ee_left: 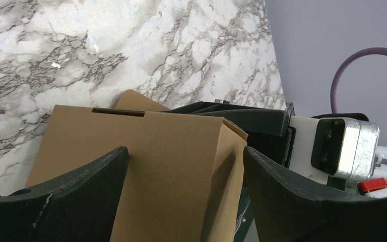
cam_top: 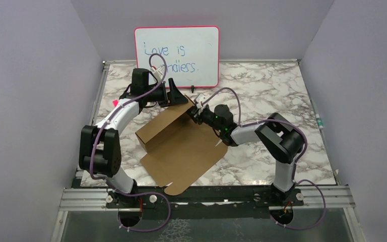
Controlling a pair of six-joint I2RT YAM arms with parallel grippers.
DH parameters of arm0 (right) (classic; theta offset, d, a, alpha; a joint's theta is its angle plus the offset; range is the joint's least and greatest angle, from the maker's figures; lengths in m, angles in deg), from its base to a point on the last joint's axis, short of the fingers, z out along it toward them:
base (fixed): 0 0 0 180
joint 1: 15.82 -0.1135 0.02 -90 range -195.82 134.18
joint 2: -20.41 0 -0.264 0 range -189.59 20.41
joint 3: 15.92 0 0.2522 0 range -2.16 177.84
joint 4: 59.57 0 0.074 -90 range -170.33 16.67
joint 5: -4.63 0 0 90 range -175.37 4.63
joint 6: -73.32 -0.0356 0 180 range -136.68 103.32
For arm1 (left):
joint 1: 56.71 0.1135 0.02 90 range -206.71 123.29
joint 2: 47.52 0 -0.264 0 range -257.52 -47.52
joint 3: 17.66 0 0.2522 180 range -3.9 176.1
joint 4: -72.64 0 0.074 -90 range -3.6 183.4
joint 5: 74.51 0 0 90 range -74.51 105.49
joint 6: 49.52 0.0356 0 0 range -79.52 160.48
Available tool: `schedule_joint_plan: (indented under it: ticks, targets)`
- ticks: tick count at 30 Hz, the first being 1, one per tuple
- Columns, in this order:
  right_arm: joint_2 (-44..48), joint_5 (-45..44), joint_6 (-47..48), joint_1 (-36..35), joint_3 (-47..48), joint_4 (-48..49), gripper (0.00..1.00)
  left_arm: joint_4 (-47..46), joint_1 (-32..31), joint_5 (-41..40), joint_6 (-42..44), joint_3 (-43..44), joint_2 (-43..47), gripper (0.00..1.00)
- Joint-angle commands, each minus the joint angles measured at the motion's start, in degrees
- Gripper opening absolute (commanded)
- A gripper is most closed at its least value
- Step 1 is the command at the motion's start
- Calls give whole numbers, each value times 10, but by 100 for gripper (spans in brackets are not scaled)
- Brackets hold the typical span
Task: Fold the paper box
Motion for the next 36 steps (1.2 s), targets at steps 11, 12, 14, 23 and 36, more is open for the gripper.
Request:
schedule_joint_plan:
  ticks: [11,12,14,23,36]
  targets:
    - [133,-179,-68,4,17,-339,26,2,-11,13,-21,-12,35,85]
    - [134,-189,-74,3,15,-350,26,8,-11,4,-12,-10,27,85]
    - [131,-203,-80,4,9,-355,25,18,-11,-6,0,-7,14,85]
    - [103,-195,-64,3,-69,-143,31,18,-18,9,12,-15,-8,83]
    - [48,-132,-23,4,-89,88,39,18,-18,16,8,-22,-15,78]
